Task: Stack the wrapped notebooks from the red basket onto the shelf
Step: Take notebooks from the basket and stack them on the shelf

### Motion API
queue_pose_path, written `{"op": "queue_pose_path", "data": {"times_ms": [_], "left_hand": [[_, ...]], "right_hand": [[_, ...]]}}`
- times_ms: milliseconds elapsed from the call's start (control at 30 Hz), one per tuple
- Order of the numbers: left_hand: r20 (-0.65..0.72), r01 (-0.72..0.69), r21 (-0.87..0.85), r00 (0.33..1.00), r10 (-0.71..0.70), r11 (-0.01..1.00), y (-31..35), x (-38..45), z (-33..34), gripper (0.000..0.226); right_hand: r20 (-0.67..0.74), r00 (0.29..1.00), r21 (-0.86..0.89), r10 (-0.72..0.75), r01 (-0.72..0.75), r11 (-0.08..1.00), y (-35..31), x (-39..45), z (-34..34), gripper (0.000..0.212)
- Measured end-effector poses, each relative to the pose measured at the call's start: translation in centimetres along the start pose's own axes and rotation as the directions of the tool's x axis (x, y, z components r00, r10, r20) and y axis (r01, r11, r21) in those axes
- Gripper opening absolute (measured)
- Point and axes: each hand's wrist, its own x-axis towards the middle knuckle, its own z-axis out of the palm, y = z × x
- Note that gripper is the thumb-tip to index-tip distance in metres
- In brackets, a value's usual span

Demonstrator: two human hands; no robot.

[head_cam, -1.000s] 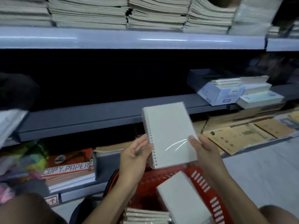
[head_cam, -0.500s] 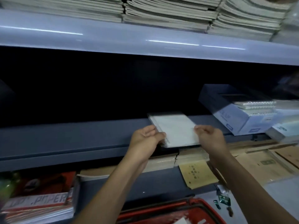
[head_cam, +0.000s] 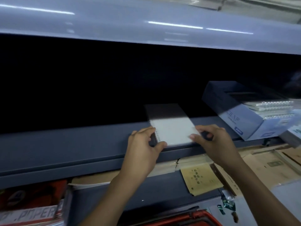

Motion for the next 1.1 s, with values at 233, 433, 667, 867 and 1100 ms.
{"op": "queue_pose_path", "data": {"times_ms": [233, 433, 667, 867, 1100], "left_hand": [[-0.034, 0.025, 0.031, 0.999, -0.024, 0.999, 0.2, 1.1, 0.9, 0.057], [-0.062, -0.035, -0.050, 0.998, 0.032, 0.998, 0.3, -0.8, 0.3, 0.065], [-0.105, -0.092, -0.185, 0.992, 0.073, 0.978, -1.7, -7.2, -0.2, 0.051], [0.087, 0.171, -0.231, 0.984, -0.154, 0.958, -8.5, -19.0, 4.9, 0.038], [0.471, 0.365, 0.367, 0.720, -0.510, 0.855, -13.7, -28.4, 11.1, 0.051]], "right_hand": [[-0.060, 0.998, 0.030, -0.003, 0.005, 1.000, 0.2, 1.1, 1.2, 0.043], [-0.190, 0.981, 0.118, -0.044, 0.067, 0.991, 0.0, -2.8, 0.0, 0.042], [-0.037, 0.999, 0.155, 0.003, 0.003, 0.988, 1.0, -12.4, -1.0, 0.028], [0.351, 0.917, -0.165, 0.190, -0.140, 0.976, 5.8, -22.7, 1.2, 0.008], [0.519, 0.635, -0.498, 0.572, -0.318, 0.806, 10.5, -30.0, 3.3, 0.023]]}}
